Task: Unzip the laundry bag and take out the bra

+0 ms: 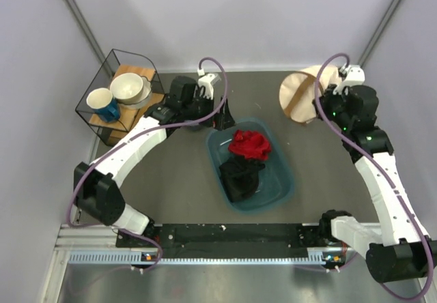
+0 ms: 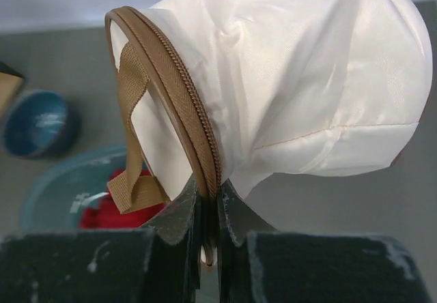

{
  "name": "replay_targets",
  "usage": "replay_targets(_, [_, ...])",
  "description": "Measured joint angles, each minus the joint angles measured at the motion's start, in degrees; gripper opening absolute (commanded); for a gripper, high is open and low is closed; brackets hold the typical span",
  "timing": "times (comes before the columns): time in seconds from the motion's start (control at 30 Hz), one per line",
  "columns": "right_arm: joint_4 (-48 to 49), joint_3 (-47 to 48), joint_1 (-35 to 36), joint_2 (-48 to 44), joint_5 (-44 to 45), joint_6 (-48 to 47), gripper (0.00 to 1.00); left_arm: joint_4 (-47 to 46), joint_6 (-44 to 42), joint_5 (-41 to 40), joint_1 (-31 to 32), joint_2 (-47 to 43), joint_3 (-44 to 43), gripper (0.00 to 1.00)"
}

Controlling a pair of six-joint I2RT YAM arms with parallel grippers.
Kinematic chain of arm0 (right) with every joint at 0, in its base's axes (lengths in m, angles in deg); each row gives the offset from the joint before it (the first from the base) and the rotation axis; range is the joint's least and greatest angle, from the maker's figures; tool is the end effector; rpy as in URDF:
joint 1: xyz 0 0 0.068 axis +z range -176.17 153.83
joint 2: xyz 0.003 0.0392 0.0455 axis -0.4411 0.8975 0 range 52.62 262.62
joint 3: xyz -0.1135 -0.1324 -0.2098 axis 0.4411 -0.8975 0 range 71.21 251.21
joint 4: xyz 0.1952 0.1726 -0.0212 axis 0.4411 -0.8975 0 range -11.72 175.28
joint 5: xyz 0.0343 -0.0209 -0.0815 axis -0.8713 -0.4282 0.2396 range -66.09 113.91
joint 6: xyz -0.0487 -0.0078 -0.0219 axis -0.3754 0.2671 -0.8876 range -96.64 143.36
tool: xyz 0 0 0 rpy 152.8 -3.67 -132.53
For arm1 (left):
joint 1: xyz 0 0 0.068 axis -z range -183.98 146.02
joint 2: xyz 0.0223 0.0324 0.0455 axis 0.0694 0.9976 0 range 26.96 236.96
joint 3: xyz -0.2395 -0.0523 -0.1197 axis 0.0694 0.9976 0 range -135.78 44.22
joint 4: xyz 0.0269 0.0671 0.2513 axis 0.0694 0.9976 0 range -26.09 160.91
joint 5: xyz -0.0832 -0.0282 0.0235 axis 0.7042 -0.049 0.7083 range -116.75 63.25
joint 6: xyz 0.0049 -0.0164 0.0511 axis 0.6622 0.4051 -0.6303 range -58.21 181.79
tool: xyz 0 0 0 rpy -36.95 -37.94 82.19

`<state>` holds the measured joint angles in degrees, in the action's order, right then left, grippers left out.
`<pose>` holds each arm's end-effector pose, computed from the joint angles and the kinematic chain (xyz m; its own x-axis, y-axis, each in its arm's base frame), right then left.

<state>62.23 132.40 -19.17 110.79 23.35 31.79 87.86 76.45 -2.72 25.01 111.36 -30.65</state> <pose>0.2234 0.0278 0.3731 -0.3554 0.1041 -0.9289 -0.0797 0.9868 0.1411 0.2857 -0.1749 0.3363 -0.6539 0.0980 -0.7502 0.5936 0.6813 -0.4283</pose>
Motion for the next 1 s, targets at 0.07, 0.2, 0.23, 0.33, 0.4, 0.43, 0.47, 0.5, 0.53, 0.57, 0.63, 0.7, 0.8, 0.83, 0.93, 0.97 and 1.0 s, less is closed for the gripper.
replay_targets(0.07, [-0.1, 2.5, -0.1, -0.8, -5.4, 3.8, 0.0, -2.6, 2.4, 5.9, 0.0, 2.2, -0.9, 0.96])
replay_targets(0.2, [0.6, 4.7, -1.0, 0.6, -18.3, 8.9, 0.0, -7.8, 7.5, 14.6, 0.0, 4.3, -0.9, 0.96])
replay_targets(0.23, [0.5, 4.9, -1.3, 1.6, -21.7, 10.4, 0.0, -9.0, 8.5, 16.0, 0.0, 4.3, -0.9, 0.96])
replay_targets(0.33, [0.6, 4.9, -2.1, 5.1, -29.9, 14.8, 0.0, -12.5, 11.0, 19.7, 0.0, 4.3, -1.3, 0.97])
replay_targets(0.4, [0.5, 4.9, -2.3, 7.8, -33.6, 17.7, 0.0, -14.4, 12.5, 21.6, -0.3, 4.3, -1.8, 0.96])
replay_targets(0.43, [0.3, 4.9, -2.4, 9.1, -35.0, 19.3, 0.0, -15.5, 13.3, 22.3, -0.5, 4.3, -2.1, 0.96])
replay_targets(0.47, [0.0, 4.9, -2.4, 10.0, -36.0, 20.5, 0.0, -16.6, 14.3, 23.1, -0.7, 4.3, -2.3, 0.95])
replay_targets(0.5, [-0.2, 4.9, -2.4, 10.7, -36.9, 21.7, 0.0, -17.7, 15.2, 23.8, -0.9, 4.3, -2.4, 0.94])
replay_targets(0.53, [-0.4, 4.9, -2.4, 11.0, -37.5, 22.6, 0.0, -18.6, 15.9, 24.4, -1.0, 4.4, -2.5, 0.93])
replay_targets(0.57, [-0.5, 4.9, -2.4, 11.1, -38.2, 23.6, 0.0, -19.8, 16.9, 25.1, -1.2, 4.7, -2.9, 0.91])
replay_targets(0.63, [-0.4, 4.9, -2.4, 11.1, -39.1, 25.1, 0.0, -21.7, 18.3, 25.9, -1.3, 6.0, -3.8, 0.89])
replay_targets(0.7, [-0.2, 4.9, -2.6, 11.1, -39.4, 26.4, 0.0, -22.7, 19.5, 26.2, -1.5, 7.7, -4.6, 0.86])
replay_targets(0.8, [-0.2, 4.9, -2.7, 11.1, -39.5, 28.0, 0.0, -23.6, 21.1, 26.3, -1.6, 10.6, -5.4, 0.83])
replay_targets(0.83, [-0.2, 4.9, -2.8, 11.1, -39.6, 28.3, 0.0, -23.7, 21.6, 26.3, -1.6, 11.5, -5.6, 0.82])
replay_targets(0.93, [-0.4, 4.9, -2.8, 11.1, -39.6, 29.4, 0.0, -23.9, 22.9, 26.3, -1.6, 13.3, -5.6, 0.81])
replay_targets(0.97, [-0.4, 4.9, -2.8, 11.1, -39.6, 29.8, 0.0, -23.9, 23.1, 26.3, -1.6, 13.5, -5.6, 0.81])
replay_targets(1.0, [-0.3, 4.9, -2.8, 11.1, -39.6, 30.3, 0.0, -23.9, 23.5, 26.3, -1.6, 13.8, -5.6, 0.81])
